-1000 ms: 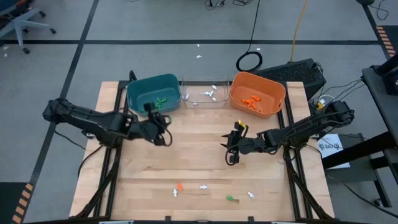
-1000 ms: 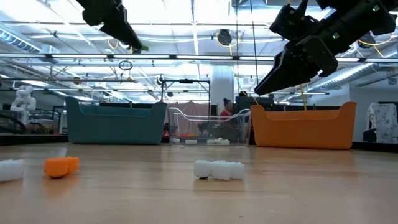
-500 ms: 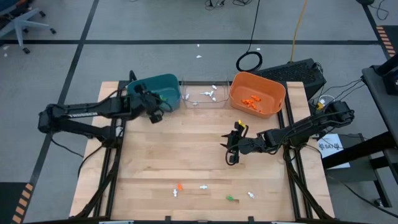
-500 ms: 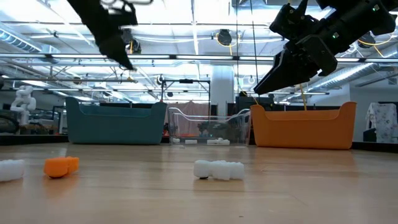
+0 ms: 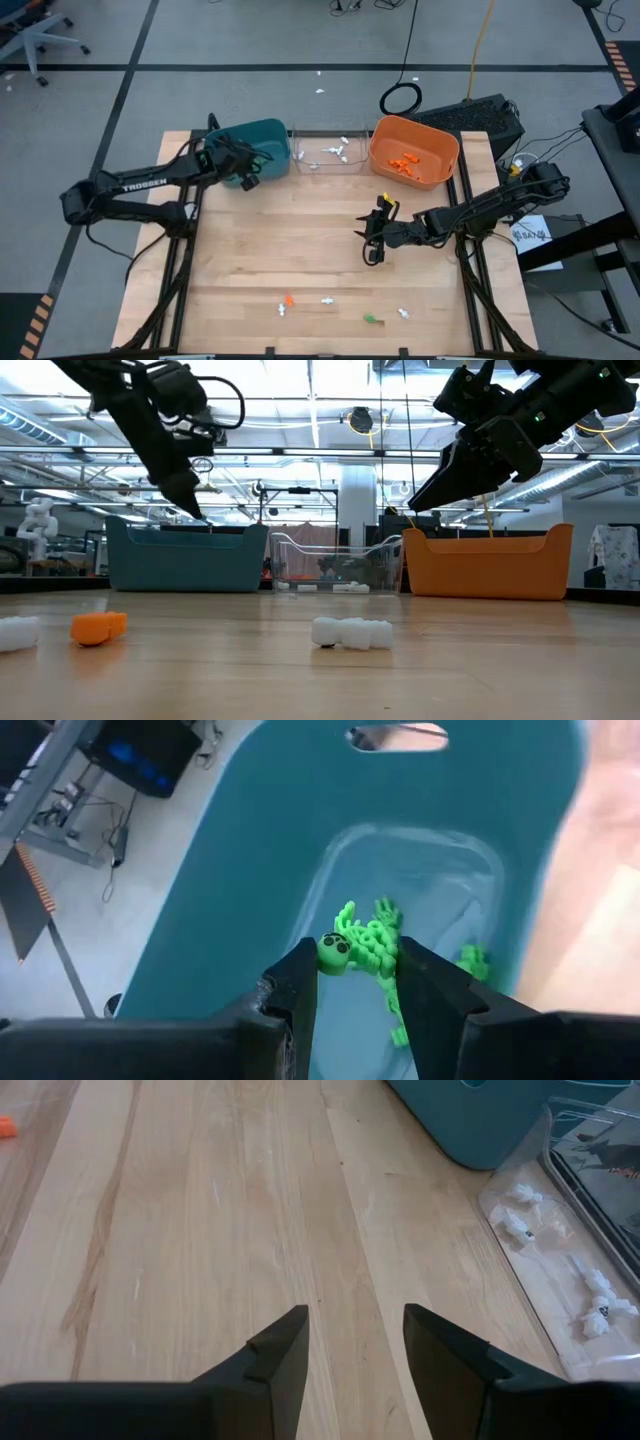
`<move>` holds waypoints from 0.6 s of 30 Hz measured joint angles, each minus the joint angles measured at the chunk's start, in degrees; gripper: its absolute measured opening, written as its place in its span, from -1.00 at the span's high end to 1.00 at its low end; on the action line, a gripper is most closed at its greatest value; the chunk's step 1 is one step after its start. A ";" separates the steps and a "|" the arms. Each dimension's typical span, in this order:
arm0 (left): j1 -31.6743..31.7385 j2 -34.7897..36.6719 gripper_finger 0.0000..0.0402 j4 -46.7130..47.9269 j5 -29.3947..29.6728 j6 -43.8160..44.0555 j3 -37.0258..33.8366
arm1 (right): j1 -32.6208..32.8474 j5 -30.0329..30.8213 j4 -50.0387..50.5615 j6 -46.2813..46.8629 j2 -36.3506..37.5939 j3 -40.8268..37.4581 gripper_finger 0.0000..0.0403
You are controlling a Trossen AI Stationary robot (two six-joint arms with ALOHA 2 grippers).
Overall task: Sort Halloween decoration
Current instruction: Put the green skeleton toy into the blue bin
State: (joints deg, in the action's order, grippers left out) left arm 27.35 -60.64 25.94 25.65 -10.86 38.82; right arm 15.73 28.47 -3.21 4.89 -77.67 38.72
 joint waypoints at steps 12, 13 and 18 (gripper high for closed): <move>4.35 -0.65 0.41 -4.66 -3.75 0.76 -2.64 | 0.00 0.00 0.01 0.00 0.00 0.00 0.26; 4.82 -0.85 0.41 -4.63 -5.18 1.37 -2.64 | 0.00 0.00 0.01 -0.01 0.00 0.00 0.26; 6.73 -2.06 0.41 -4.52 -7.58 4.10 -2.64 | 0.00 0.00 0.01 0.00 0.00 -0.02 0.26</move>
State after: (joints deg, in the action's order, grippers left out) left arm 34.08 -62.70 21.42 18.07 -6.76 36.18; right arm 15.73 28.47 -3.20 4.89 -77.67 38.70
